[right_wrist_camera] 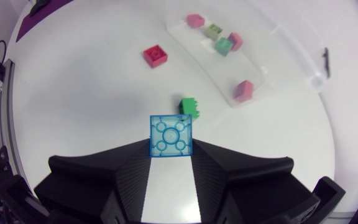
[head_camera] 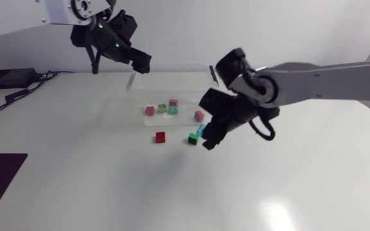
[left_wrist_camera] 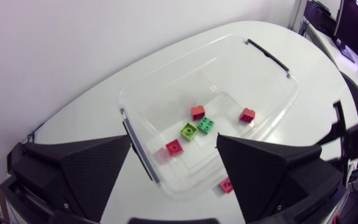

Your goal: Place the duplo bricks in the container

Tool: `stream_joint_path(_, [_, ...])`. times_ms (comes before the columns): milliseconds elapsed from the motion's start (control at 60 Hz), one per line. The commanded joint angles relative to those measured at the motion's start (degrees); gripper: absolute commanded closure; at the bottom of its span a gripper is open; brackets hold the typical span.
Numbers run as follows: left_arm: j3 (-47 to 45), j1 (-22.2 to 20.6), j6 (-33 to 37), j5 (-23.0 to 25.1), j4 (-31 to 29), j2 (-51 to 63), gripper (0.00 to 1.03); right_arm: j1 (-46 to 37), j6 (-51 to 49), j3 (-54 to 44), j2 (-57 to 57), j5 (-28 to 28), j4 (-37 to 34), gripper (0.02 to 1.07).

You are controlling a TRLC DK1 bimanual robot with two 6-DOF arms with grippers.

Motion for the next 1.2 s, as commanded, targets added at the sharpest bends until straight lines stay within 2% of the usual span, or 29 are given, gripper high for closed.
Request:
stream_joint_path(0, [-9.4, -1.6, 3.2, 0.8, 2.3, -8.7, 0.05, -1.5, -0.1, 4.3, -2.7, 0.0, -2.2, 0.9])
stream_joint_path(200, [-26.5, -5.1, 5.4, 0.9, 4.5, -18.3, 0.05, -2.7, 2.4, 14.0, -2.3, -0.1, -4.6, 0.89])
stream_joint_path(333, [-31.6, -8.2, 4.7, 0.9, 5.1, -16.7, 0.06, -2.8, 4.2, 19.8, 0.7, -0.1, -4.7, 0.89])
stream_joint_path(617, [-30.4, -9.7, -2.8, 0.5, 7.5, -5.8, 0.06, -3.0, 6.4, 30.9, 8.7, 0.0, -4.6, 0.89])
stream_joint_path(800, [-29.7, -10.9, -9.0, -4.6, 10.6, -0.2, 0.06, -3.7, 7.5, 35.7, 13.4, 0.1, -3.9, 0.89])
stream_joint_path(1183, [-27.5, -13.4, -17.7, -10.8, 16.7, 7.2, 0.07, -5.5, 8.2, 43.5, 22.1, 0.1, -2.3, 0.88])
